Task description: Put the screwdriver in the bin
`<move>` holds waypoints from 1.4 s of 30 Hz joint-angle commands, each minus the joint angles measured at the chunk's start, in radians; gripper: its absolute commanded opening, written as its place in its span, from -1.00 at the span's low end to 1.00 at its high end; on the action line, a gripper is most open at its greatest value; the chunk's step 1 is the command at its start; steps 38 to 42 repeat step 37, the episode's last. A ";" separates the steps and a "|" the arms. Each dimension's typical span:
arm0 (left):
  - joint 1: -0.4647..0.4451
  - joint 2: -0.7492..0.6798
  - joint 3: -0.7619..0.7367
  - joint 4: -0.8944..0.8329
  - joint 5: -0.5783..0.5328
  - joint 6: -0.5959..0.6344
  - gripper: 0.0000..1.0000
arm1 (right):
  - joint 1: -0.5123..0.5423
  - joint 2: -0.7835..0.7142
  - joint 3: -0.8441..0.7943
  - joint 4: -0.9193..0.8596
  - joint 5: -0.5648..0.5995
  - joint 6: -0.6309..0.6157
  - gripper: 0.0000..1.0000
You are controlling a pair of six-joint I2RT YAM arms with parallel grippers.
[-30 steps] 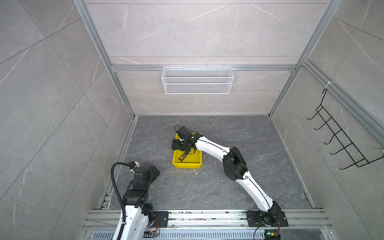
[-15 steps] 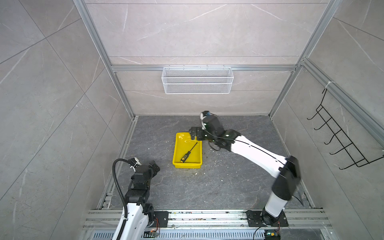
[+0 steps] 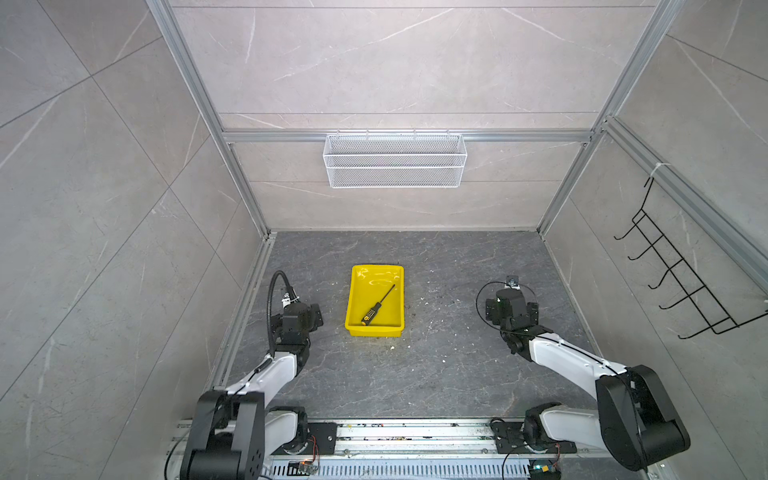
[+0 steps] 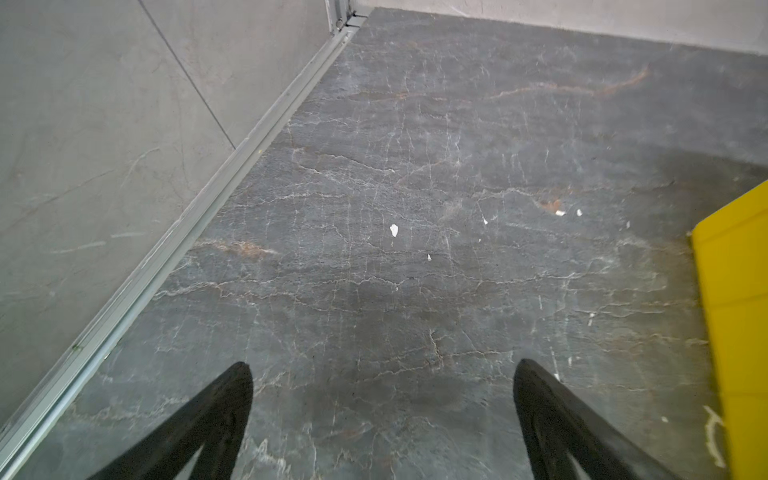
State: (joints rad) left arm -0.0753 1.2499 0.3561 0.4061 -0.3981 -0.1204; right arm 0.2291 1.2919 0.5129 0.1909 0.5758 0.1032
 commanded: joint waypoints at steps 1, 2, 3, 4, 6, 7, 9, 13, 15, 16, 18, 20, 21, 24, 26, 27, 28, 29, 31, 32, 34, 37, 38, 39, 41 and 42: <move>-0.003 0.085 0.037 0.209 0.028 0.152 0.99 | -0.029 0.041 -0.037 0.247 -0.034 0.021 1.00; -0.003 0.116 0.044 0.252 0.033 0.165 0.99 | -0.038 0.068 -0.051 0.311 -0.048 0.017 1.00; 0.003 0.140 0.058 0.259 0.034 0.138 0.99 | -0.043 0.099 -0.056 0.361 -0.058 0.015 1.00; 0.015 0.165 0.056 0.292 0.049 0.126 0.99 | -0.043 0.123 -0.041 0.380 -0.063 -0.005 1.00; 0.039 0.229 0.051 0.380 0.078 0.123 0.99 | -0.046 0.162 -0.064 0.466 -0.118 -0.034 0.99; 0.048 0.216 0.064 0.321 0.098 0.107 0.99 | -0.050 0.187 -0.084 0.531 -0.144 -0.047 0.99; 0.069 0.222 0.042 0.367 0.120 0.096 0.99 | -0.050 0.183 -0.086 0.524 -0.215 -0.072 0.99; 0.078 0.271 -0.020 0.529 0.117 0.090 1.00 | -0.053 0.182 -0.106 0.566 -0.212 -0.071 0.99; 0.078 0.244 -0.012 0.458 0.124 0.078 1.00 | -0.054 0.184 -0.122 0.599 -0.244 -0.078 0.99; 0.078 0.253 -0.015 0.483 0.117 0.084 1.00 | -0.062 0.187 -0.146 0.638 -0.282 -0.082 0.99; 0.078 0.253 -0.014 0.480 0.121 0.081 1.00 | -0.066 0.268 -0.212 0.888 -0.298 -0.117 0.99; 0.078 0.256 -0.014 0.488 0.119 0.085 1.00 | -0.066 0.207 -0.181 0.701 -0.295 -0.081 0.99; 0.079 0.255 -0.015 0.486 0.120 0.084 1.00 | -0.065 0.242 -0.174 0.758 -0.284 -0.095 0.99; 0.078 0.253 -0.015 0.483 0.121 0.083 1.00 | -0.069 0.221 -0.164 0.698 -0.299 -0.085 0.99; 0.079 0.252 -0.013 0.475 0.123 0.082 1.00 | -0.070 0.235 -0.172 0.745 -0.294 -0.092 0.99; 0.079 0.253 -0.014 0.479 0.122 0.083 1.00 | -0.070 0.228 -0.167 0.719 -0.296 -0.087 0.99; 0.078 0.253 -0.013 0.479 0.122 0.084 1.00 | -0.069 0.225 -0.166 0.710 -0.297 -0.085 0.99; 0.079 0.252 -0.013 0.477 0.122 0.082 1.00 | -0.070 0.230 -0.165 0.716 -0.296 -0.086 0.99; 0.078 0.252 -0.013 0.478 0.123 0.081 1.00 | -0.071 0.233 -0.160 0.711 -0.300 -0.086 0.99; 0.078 0.252 -0.014 0.478 0.122 0.081 1.00 | -0.073 0.233 -0.157 0.703 -0.306 -0.084 0.99; 0.078 0.252 -0.013 0.478 0.123 0.081 1.00 | -0.073 0.233 -0.159 0.706 -0.307 -0.085 0.99; 0.078 0.252 -0.013 0.478 0.122 0.081 1.00 | -0.074 0.230 -0.168 0.722 -0.302 -0.088 0.99; 0.078 0.252 -0.013 0.478 0.122 0.081 1.00 | -0.074 0.230 -0.168 0.722 -0.302 -0.088 0.99; 0.078 0.252 -0.013 0.478 0.122 0.081 1.00 | -0.074 0.230 -0.168 0.722 -0.302 -0.088 0.99; 0.078 0.252 -0.013 0.478 0.122 0.081 1.00 | -0.074 0.230 -0.168 0.722 -0.302 -0.088 0.99; 0.078 0.252 -0.013 0.478 0.122 0.081 1.00 | -0.074 0.230 -0.168 0.722 -0.302 -0.088 0.99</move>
